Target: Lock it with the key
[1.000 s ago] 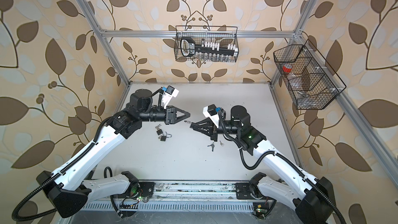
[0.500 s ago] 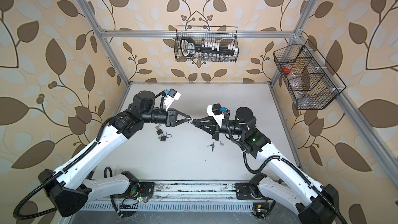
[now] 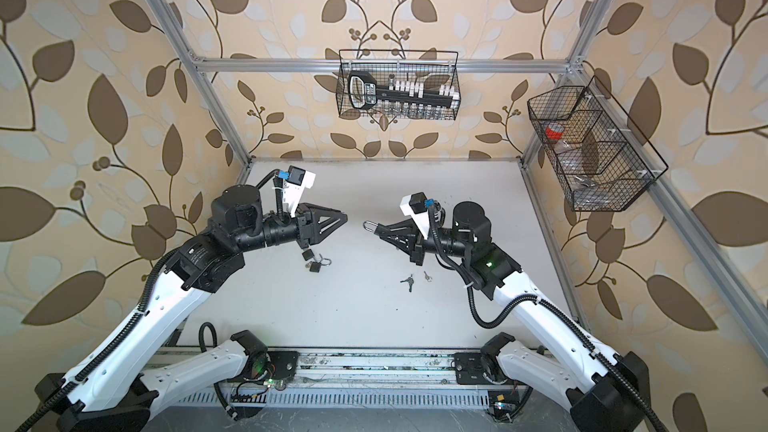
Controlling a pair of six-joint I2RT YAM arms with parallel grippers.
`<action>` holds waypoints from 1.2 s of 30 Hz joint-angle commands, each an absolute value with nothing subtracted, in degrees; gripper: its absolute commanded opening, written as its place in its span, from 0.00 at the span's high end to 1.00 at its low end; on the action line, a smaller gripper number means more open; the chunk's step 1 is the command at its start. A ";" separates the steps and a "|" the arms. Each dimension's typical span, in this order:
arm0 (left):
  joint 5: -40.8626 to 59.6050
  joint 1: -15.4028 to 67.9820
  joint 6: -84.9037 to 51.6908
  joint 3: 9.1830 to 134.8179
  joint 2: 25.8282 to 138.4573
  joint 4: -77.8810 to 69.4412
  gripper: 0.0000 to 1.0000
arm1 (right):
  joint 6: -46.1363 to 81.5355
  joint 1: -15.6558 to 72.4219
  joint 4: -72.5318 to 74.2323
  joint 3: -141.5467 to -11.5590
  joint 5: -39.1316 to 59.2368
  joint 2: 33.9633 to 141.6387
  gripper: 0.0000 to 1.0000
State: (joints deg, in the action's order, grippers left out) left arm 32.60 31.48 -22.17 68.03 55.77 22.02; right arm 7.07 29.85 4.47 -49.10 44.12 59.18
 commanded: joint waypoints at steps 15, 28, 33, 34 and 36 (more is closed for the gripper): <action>52.62 31.72 -20.07 69.43 61.71 15.72 0.61 | 10.28 29.60 0.98 -55.98 55.79 60.05 1.00; 53.70 31.78 -19.92 69.08 62.14 16.18 0.74 | 11.85 29.59 2.64 -56.67 56.13 59.73 1.00; 53.70 31.75 -19.74 69.08 62.23 16.49 0.79 | 12.13 29.56 2.81 -56.51 55.81 59.59 1.00; 53.70 31.80 -19.76 69.08 62.15 16.48 0.80 | 12.17 29.53 2.80 -56.40 55.81 59.55 1.00; 53.71 31.74 -19.65 69.04 62.05 16.75 0.82 | 12.48 29.55 3.15 -56.28 55.81 59.56 1.00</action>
State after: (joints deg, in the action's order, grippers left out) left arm 52.07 31.48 -20.93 68.03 62.65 18.20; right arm 11.84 29.61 1.10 -54.57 54.68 60.66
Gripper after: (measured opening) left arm 0.180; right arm 0.129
